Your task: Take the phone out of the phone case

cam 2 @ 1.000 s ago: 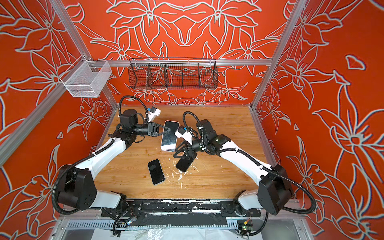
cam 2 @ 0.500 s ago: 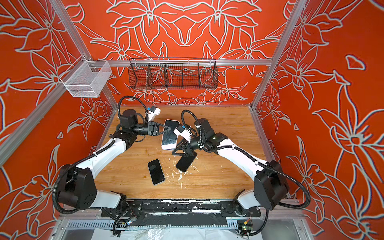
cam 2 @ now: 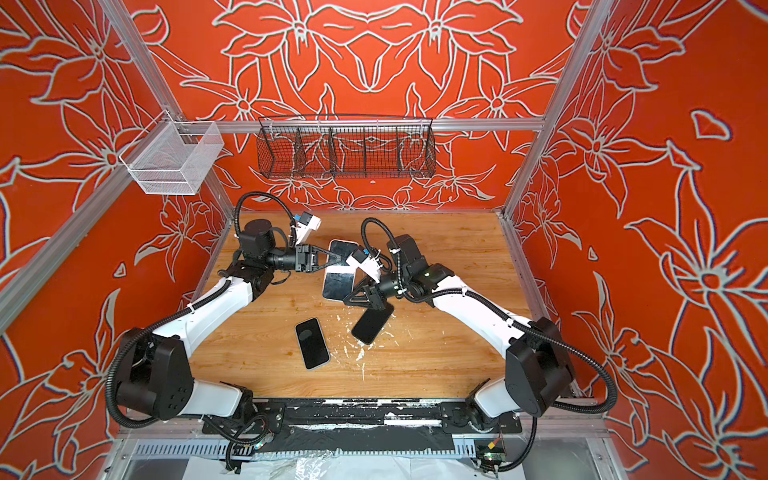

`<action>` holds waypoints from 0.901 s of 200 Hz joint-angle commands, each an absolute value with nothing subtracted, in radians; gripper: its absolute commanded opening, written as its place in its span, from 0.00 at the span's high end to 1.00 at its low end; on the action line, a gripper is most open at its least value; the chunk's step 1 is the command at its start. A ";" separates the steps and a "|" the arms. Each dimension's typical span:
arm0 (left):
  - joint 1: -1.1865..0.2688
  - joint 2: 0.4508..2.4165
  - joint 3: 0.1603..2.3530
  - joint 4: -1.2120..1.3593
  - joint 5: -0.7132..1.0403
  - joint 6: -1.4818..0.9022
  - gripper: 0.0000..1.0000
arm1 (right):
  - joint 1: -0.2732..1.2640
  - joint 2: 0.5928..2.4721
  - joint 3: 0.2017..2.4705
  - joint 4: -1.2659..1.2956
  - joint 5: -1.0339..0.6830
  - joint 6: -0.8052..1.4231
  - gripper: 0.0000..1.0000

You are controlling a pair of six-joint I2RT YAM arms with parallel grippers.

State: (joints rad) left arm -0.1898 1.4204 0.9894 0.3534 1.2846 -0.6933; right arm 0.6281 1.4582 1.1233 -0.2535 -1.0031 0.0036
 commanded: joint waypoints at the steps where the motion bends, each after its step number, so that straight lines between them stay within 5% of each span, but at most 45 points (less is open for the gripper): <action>1: -0.196 1.432 1.030 0.366 1.296 -0.743 1.00 | 0.654 1.456 1.155 -0.261 -0.947 -0.085 0.80; 105: -0.207 1.497 1.098 0.358 1.298 -0.787 1.00 | 0.745 1.409 1.100 -0.241 -0.618 -0.245 0.82; 180: -0.218 1.526 1.109 0.409 1.314 -0.838 1.00 | 0.756 1.419 1.085 -0.229 -0.556 -0.292 0.79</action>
